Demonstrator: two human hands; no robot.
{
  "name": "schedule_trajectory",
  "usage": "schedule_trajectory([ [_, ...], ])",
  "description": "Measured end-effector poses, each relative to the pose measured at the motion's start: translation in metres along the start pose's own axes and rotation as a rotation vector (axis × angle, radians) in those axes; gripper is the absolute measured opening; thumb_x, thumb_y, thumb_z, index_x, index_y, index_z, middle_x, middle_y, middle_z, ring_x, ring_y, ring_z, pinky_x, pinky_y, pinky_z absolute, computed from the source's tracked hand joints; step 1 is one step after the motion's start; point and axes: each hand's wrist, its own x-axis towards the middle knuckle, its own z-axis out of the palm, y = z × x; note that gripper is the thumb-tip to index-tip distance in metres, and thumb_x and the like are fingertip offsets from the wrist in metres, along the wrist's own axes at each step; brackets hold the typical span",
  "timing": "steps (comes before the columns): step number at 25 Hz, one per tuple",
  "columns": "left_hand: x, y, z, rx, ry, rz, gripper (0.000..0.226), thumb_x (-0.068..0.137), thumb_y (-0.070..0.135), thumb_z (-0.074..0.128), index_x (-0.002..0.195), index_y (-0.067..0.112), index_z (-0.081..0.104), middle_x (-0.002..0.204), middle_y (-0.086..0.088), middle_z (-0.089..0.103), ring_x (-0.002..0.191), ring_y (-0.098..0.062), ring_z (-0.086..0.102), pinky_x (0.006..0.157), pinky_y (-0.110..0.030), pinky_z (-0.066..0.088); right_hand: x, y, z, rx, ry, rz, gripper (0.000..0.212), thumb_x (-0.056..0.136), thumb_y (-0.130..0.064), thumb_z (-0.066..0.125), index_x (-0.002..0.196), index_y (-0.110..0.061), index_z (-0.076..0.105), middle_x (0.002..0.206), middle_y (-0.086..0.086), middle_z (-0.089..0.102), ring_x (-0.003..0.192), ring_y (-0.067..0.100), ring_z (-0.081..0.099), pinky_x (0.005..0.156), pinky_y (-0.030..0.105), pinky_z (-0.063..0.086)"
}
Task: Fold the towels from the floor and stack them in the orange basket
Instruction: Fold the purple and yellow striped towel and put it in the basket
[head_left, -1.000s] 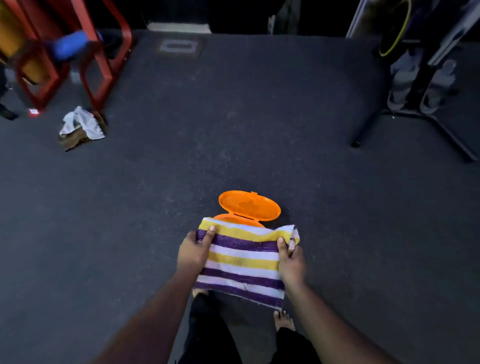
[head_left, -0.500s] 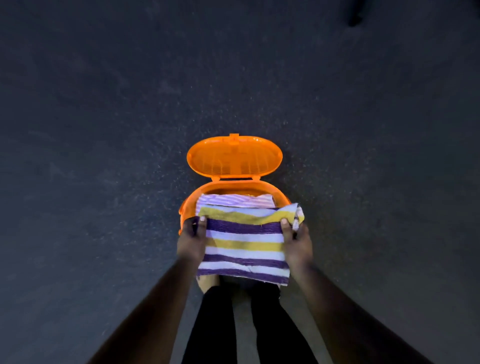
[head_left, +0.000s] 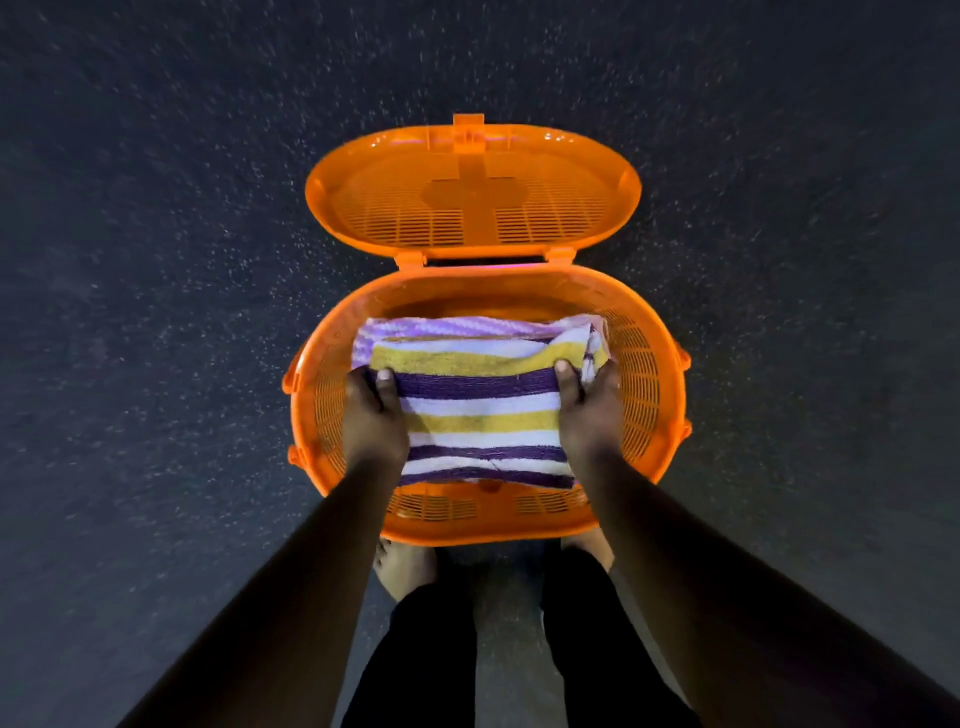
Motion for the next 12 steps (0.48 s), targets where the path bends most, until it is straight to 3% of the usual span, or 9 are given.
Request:
schedule_trajectory([
  [2, -0.004, 0.008, -0.011, 0.217, 0.074, 0.108, 0.063, 0.105, 0.049, 0.045, 0.152, 0.009, 0.036, 0.149, -0.021, 0.046, 0.138, -0.041, 0.042, 0.109, -0.047, 0.037, -0.012, -0.01, -0.007, -0.185, 0.119, -0.074, 0.072, 0.097, -0.062, 0.049, 0.149, -0.014, 0.038, 0.147, 0.012, 0.049, 0.135, 0.032, 0.049, 0.111, 0.048, 0.042],
  [4, -0.023, 0.022, -0.02, 0.514, 0.095, 0.409, 0.075, 0.102, 0.053, 0.047, 0.159, 0.007, 0.029, 0.161, -0.023, 0.033, 0.148, -0.038, 0.03, 0.12, -0.051, 0.026, -0.032, -0.031, -0.017, -0.514, 0.177, -0.317, 0.069, 0.102, -0.053, 0.049, 0.156, -0.015, 0.032, 0.158, 0.016, 0.036, 0.146, 0.035, 0.035, 0.116, 0.055, 0.032],
  [7, -0.033, 0.024, -0.02, 0.896, -0.112, 0.852, 0.08, 0.101, 0.06, 0.036, 0.161, 0.008, 0.025, 0.168, -0.016, 0.022, 0.156, -0.034, 0.019, 0.125, -0.057, 0.017, -0.048, -0.036, -0.01, -0.836, -0.087, -0.759, 0.068, 0.103, -0.051, 0.046, 0.16, -0.021, 0.025, 0.167, 0.014, 0.024, 0.155, 0.035, 0.02, 0.119, 0.067, 0.02],
  [9, -0.017, 0.014, -0.014, 1.048, -0.203, 0.958, 0.087, 0.098, 0.068, 0.035, 0.162, 0.01, 0.023, 0.17, -0.013, 0.015, 0.158, -0.031, 0.014, 0.125, -0.058, 0.015, -0.036, -0.02, -0.003, -1.01, -0.225, -0.799, 0.081, 0.098, -0.067, 0.04, 0.162, -0.022, 0.018, 0.17, 0.015, 0.015, 0.157, 0.036, 0.013, 0.117, 0.071, 0.018],
  [12, 0.016, -0.015, 0.005, 1.165, -0.248, 0.974, 0.1, 0.091, 0.076, 0.036, 0.164, 0.01, 0.015, 0.172, -0.011, 0.007, 0.159, -0.029, 0.008, 0.126, -0.057, 0.011, -0.002, 0.012, 0.009, -1.149, -0.284, -0.776, 0.102, 0.084, -0.085, 0.039, 0.163, -0.027, 0.011, 0.17, 0.016, 0.01, 0.156, 0.039, 0.011, 0.116, 0.074, 0.014],
])
